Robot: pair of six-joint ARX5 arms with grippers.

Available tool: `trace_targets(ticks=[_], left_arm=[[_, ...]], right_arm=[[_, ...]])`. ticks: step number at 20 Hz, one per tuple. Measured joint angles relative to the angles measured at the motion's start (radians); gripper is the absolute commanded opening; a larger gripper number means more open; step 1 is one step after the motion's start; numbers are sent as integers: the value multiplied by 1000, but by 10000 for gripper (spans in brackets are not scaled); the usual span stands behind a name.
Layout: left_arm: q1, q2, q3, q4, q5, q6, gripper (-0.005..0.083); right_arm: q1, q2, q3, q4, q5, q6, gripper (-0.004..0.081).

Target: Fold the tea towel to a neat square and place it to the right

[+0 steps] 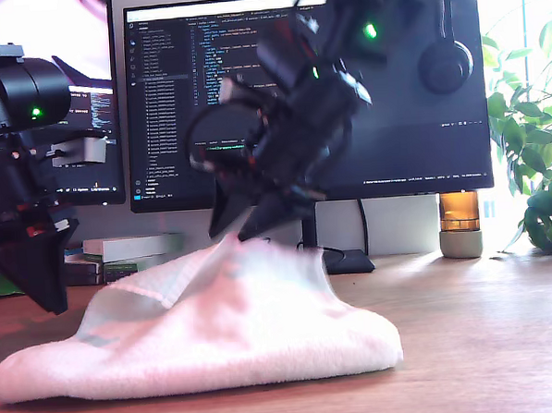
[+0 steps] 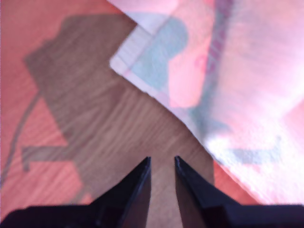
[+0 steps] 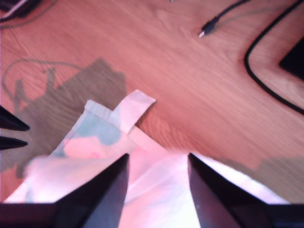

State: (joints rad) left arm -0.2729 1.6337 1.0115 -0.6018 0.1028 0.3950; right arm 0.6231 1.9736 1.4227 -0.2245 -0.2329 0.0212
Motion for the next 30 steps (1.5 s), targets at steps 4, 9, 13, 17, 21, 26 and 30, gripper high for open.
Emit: trace_targets(ticks=[4,9,13,17,21,26,30], left_arm=[[0,0,0,-27,25,-24,136],[0,0,0,-23,183,-7,137],[0,0,0,28,171,125,311],[-13,0,0,73,119,207,333],[-93,-2,0,41,-24,190,332],[-127,-185,-15,16,-26,145,332],[-117,-404,-57,89,19,130,332]], right_arm=[[-9,0,34,-109,3,-19,365],[-31,0,36,-193,5,-20,58],[-62,0,37,-249,5,-23,-13],[-91,0,37,-245,5,-26,-13],[-107,0,37,-241,5,-48,-13],[-145,0,37,-251,5,-50,-13],[-187,0,37,-296,-4,-108,-13]])
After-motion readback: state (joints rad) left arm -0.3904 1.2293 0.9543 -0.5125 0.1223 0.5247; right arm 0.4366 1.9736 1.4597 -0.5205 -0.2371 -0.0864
